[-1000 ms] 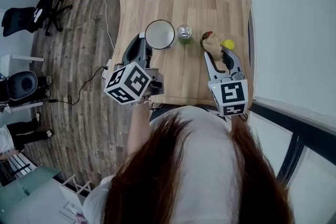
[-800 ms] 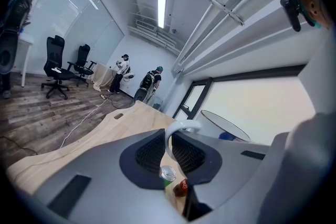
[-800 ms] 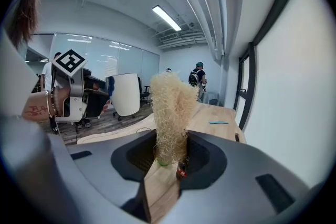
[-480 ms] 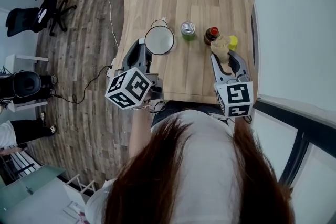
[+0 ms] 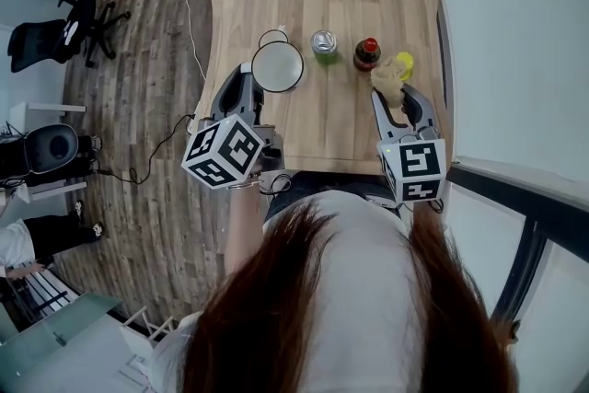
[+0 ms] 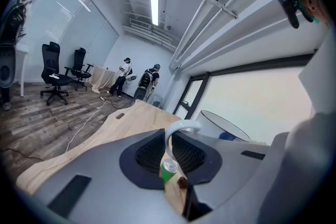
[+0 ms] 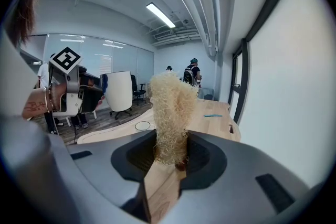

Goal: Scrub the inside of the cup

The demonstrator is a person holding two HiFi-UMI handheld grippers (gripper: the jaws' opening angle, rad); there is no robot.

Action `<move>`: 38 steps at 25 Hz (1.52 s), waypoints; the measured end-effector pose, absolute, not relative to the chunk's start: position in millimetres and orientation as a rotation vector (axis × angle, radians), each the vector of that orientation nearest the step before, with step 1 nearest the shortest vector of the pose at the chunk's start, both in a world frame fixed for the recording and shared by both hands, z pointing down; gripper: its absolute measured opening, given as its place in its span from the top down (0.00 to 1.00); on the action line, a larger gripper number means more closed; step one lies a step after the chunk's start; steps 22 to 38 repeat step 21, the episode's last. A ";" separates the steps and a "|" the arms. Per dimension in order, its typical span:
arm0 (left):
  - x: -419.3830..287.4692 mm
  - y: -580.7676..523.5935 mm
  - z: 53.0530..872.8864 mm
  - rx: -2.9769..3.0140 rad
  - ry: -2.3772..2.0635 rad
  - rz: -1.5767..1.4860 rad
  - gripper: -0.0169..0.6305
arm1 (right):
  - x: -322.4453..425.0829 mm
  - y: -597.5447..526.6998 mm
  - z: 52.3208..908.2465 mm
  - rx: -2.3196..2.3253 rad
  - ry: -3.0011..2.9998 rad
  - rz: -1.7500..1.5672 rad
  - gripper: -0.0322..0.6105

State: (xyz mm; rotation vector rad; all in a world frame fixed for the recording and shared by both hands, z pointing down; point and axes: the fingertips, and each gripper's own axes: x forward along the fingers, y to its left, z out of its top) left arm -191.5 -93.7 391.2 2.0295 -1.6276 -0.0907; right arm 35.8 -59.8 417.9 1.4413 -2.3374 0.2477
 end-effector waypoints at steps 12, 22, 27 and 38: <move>-183.3 -94.4 384.0 2.073 -1.629 -0.085 0.91 | 39.8 -59.9 414.6 1.451 -2.346 0.241 0.74; -183.2 -94.5 380.7 2.085 -1.626 -0.099 0.91 | 37.1 -61.7 411.8 1.449 -2.356 0.228 0.74; -183.2 -94.5 380.7 2.085 -1.626 -0.099 0.91 | 37.1 -61.7 411.8 1.449 -2.356 0.228 0.74; -183.2 -94.5 380.7 2.085 -1.626 -0.099 0.91 | 37.1 -61.7 411.8 1.449 -2.356 0.228 0.74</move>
